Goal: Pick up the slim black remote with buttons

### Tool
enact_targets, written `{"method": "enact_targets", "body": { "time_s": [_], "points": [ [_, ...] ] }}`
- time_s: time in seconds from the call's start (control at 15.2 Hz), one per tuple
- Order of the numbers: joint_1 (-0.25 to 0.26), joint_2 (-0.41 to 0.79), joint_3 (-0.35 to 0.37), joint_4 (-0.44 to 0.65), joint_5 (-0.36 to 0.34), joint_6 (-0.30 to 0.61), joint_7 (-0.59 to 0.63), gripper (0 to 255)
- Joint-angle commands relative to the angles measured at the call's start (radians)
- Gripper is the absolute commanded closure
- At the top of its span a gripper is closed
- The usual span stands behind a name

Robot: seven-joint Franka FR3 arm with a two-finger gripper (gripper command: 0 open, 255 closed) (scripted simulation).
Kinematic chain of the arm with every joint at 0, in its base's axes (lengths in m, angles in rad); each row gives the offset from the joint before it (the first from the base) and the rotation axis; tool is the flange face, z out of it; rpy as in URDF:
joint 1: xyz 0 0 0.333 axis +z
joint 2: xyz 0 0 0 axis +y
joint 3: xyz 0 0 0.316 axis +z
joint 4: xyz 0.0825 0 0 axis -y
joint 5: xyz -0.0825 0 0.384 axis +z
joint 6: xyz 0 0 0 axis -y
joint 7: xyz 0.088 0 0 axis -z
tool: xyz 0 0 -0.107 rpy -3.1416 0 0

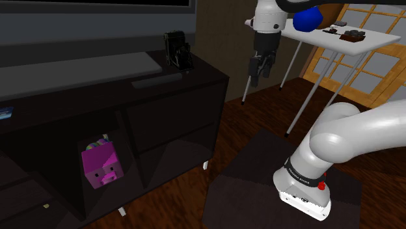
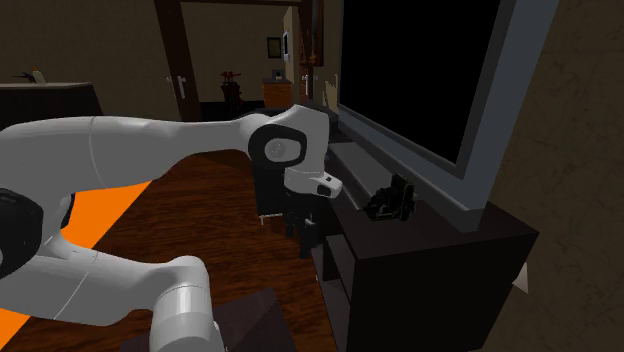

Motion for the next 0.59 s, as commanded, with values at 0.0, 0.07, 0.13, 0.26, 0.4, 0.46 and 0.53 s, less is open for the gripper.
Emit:
{"method": "enact_targets", "body": {
  "time_s": [0.0, 0.07, 0.13, 0.26, 0.4, 0.46, 0.53],
  "points": [
    [0.000, 0.000, 0.000, 0.000, 0.000, 0.000, 0.000, 0],
    [0.009, 0.037, -0.004, 0.018, -0.007, 0.026, -0.030, 0],
    [0.019, 0.074, -0.007, 0.036, -0.013, 0.051, -0.060, 0],
    [0.039, 0.147, -0.013, 0.076, -0.024, 0.097, -0.119, 0],
    [0.058, 0.219, -0.016, 0.120, -0.033, 0.138, -0.177, 0],
    [0.068, 0.254, -0.017, 0.144, -0.036, 0.156, -0.205, 0],
    [0.077, 0.289, -0.017, 0.168, -0.040, 0.174, -0.233, 0]
  ]
}}
